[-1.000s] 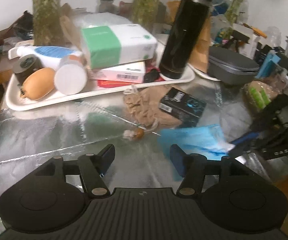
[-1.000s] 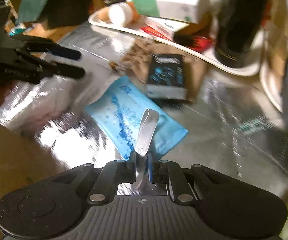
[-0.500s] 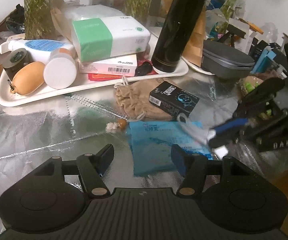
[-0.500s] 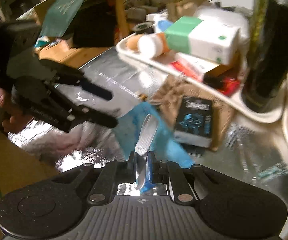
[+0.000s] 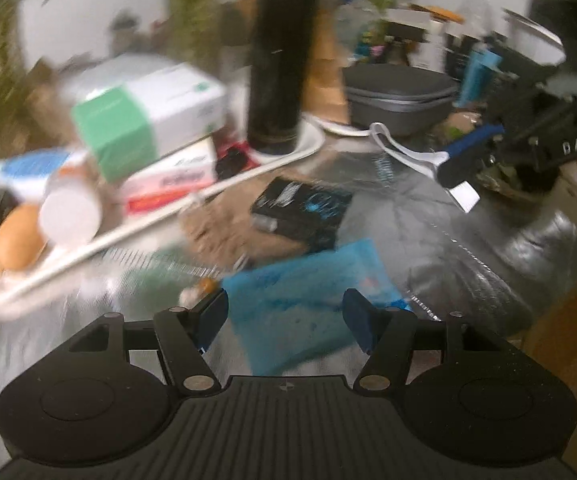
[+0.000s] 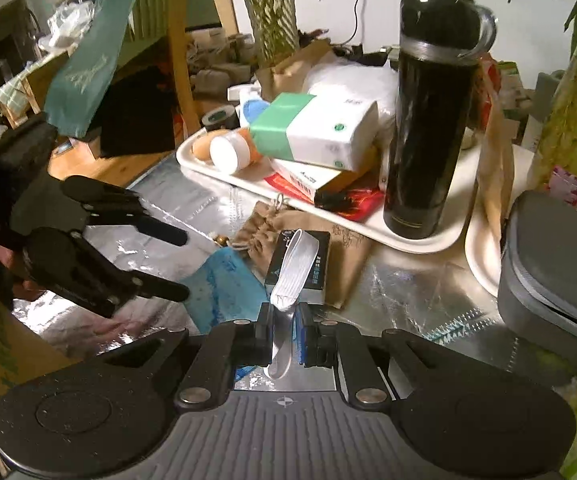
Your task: Organize soft objects
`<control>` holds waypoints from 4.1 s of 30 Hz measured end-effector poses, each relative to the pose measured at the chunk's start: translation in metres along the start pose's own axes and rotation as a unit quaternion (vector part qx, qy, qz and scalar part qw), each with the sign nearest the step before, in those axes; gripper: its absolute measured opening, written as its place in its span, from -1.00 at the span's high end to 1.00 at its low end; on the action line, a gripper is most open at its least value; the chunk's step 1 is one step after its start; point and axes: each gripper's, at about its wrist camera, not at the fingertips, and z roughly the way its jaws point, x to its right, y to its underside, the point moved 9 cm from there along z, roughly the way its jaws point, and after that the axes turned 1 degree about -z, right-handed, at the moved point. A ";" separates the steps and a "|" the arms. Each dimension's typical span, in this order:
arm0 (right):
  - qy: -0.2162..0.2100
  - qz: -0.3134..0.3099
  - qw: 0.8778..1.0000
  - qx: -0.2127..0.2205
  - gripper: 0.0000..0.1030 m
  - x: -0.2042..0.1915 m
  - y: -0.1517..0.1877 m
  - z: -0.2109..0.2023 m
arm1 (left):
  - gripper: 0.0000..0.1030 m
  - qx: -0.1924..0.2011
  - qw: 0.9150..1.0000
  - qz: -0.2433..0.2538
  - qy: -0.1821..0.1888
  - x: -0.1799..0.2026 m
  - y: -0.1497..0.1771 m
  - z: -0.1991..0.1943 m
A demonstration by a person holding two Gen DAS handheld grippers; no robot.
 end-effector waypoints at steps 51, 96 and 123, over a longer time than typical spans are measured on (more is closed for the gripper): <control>0.061 0.002 0.998 0.011 0.74 0.006 -0.001 -0.057 | -0.31 -0.066 0.989 0.129 -0.021 0.016 0.015 0.001; 0.046 0.065 0.997 -0.013 0.83 -0.154 0.058 -0.204 | -0.31 -0.012 0.957 -0.237 -0.165 0.099 0.014 -0.241; 0.105 0.041 0.993 -0.039 -1.00 -0.188 0.092 -0.201 | -0.73 0.022 0.953 -0.276 -0.125 0.118 0.041 -0.258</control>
